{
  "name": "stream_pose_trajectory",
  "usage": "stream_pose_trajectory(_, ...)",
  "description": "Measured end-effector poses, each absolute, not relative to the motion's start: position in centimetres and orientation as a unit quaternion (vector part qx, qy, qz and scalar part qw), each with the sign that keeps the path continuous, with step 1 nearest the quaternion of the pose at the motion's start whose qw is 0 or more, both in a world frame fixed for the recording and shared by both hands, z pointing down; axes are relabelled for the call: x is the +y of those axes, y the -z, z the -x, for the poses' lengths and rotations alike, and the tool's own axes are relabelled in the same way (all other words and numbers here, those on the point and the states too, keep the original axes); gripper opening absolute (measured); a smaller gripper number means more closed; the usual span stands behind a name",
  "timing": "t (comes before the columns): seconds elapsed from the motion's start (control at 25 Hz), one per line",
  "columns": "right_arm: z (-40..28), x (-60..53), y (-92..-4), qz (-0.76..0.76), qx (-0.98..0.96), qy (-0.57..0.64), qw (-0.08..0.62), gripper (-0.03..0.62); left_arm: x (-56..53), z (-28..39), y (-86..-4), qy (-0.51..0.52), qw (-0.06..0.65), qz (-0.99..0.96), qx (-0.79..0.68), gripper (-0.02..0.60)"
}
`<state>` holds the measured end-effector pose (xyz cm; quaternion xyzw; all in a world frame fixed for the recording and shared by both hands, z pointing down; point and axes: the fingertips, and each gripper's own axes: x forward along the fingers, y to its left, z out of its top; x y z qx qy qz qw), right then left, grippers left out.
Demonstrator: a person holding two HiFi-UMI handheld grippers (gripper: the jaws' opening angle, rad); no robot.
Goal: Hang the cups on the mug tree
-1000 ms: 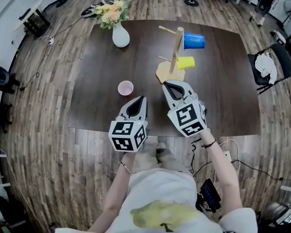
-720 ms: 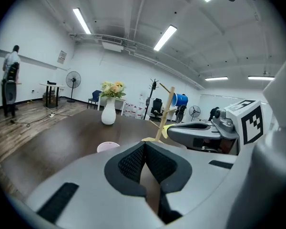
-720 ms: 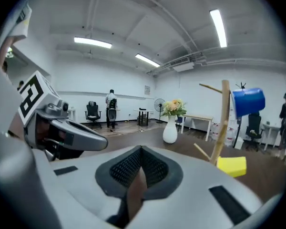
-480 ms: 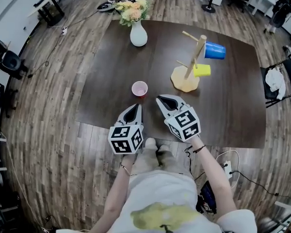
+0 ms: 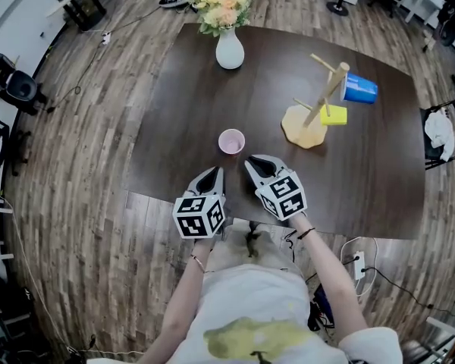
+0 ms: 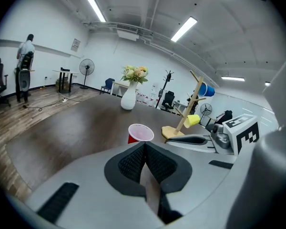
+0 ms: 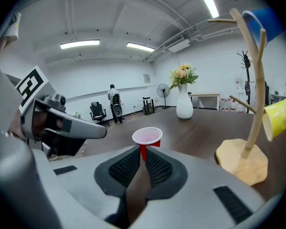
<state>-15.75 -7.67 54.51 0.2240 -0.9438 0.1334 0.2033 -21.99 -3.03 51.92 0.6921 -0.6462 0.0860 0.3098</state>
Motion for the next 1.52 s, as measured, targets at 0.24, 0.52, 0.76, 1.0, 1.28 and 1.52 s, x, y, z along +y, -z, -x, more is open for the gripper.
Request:
stream_pose_trajectory(0.24,17.4,-8.6,-57.6,-0.229,-0.933,-0.144,0.237,0.039,-3.3,23.0,-53.5,-0.096,0.329,-0.686,-0.642,0.017)
stream_pose_trajectory(0.52,19.4,-9.2,-59.0,-0.225,-0.93,-0.14,0.256,0.202,-3.4,23.9,-54.7,-0.101,0.345,-0.677,-0.642,0.017)
stream_pose_trajectory(0.76,20.9,-9.7,-59.8,-0.227,-0.928,-0.136,0.263,0.291,-3.7,24.7,-55.4,-0.104,0.353,-0.672,-0.643,0.017)
stream_pose_trajectory(1.0,22.1,-10.8,-59.6,-0.24,-0.929,-0.122,0.255,0.329,-4.4,25.4,-55.8,-0.106,0.357,-0.671,-0.641,0.017)
stream_pose_trajectory(1.28,23.3,-11.4,-60.0,-0.245,-0.926,-0.121,0.26,0.334,-5.1,26.2,-56.1,-0.109,0.358,-0.676,-0.635,0.017)
stream_pose_trajectory(1.52,23.6,-12.0,-60.1,-0.256,-0.922,-0.125,0.263,0.331,-5.6,27.1,-56.4,-0.114,0.358,-0.679,-0.631,0.017)
